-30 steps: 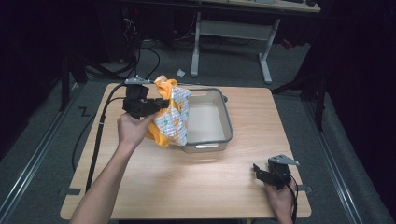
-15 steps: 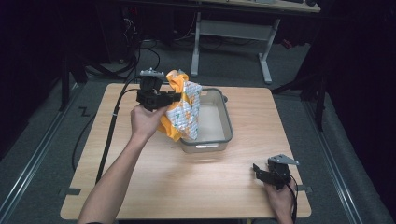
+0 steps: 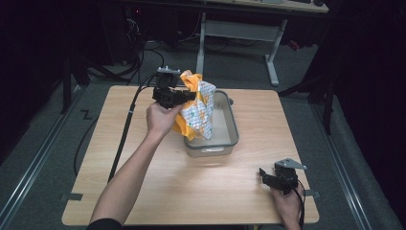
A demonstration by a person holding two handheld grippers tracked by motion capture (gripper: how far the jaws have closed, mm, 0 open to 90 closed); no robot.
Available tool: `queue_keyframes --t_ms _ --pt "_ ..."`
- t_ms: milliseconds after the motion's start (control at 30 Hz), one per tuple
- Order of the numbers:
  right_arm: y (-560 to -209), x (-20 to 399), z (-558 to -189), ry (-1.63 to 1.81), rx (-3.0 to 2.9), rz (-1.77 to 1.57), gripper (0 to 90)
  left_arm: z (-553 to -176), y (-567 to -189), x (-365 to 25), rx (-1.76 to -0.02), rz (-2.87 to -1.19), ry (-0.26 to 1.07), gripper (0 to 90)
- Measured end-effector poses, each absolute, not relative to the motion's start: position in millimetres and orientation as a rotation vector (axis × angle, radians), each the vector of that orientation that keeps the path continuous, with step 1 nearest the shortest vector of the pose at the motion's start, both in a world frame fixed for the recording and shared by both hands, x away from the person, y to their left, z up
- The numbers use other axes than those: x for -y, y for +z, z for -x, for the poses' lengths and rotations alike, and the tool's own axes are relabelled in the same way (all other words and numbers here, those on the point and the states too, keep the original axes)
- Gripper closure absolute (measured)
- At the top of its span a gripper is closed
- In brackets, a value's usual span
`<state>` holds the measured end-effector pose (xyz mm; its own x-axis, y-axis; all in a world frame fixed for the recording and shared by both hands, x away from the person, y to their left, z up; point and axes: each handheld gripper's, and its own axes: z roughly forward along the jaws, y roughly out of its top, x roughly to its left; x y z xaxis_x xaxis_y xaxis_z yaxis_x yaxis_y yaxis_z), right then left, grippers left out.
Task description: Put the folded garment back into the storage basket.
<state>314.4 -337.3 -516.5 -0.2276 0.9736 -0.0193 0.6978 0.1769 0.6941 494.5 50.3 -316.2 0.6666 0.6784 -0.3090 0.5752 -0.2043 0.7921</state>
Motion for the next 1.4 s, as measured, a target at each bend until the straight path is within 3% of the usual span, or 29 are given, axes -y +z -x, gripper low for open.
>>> queue_keyframes --t_ms 900,1400 --pt "-516 336 -314 0.783 -1.996 -1.561 31.9 -510 -343 2 -0.973 -1.922 0.115 80.9" --pt "-516 336 -313 0.783 -1.997 -1.561 31.9 -518 -366 9 -1.031 -1.911 0.110 80.8"
